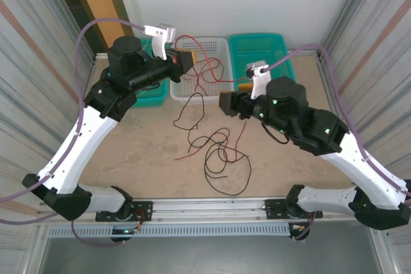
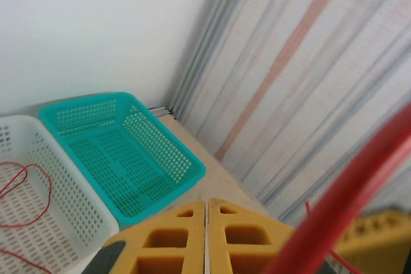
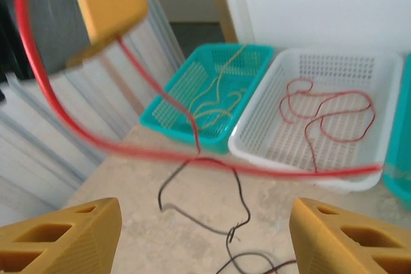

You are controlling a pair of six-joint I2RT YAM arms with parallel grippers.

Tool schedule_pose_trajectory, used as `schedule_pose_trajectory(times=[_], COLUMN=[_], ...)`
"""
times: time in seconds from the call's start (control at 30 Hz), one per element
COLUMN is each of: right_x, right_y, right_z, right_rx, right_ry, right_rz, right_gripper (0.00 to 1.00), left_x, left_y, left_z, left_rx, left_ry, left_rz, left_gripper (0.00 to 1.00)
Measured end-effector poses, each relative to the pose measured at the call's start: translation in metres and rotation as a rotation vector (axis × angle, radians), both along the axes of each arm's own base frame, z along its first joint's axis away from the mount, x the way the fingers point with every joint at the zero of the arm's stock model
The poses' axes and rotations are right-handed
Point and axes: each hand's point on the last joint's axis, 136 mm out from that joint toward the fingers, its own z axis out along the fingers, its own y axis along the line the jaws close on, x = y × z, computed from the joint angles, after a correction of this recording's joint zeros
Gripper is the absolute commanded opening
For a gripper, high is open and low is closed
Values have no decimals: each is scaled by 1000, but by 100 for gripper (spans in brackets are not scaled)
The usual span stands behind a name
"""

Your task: Untangle the cables

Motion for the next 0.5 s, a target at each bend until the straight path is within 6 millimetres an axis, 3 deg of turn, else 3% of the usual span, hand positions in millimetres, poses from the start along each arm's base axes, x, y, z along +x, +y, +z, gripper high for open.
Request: schedule_pose_trajectory(times=[0.2, 0.33, 0.5], right_x=[-4, 11, 36], right_y=[42, 65, 92], right_z=[-44, -54, -71], right_rx=[11, 46, 104], right_ry=[75, 93, 123], right_rz=[63, 45, -2], right_gripper=[75, 75, 67], left_x=[7, 8, 8], left_y=[7, 6, 6], left_z=[-4, -1, 4], left_rx=[-61, -107, -150], left_ry=[97, 129, 152], left_rz=[58, 64, 65], left_gripper=[0, 0, 0])
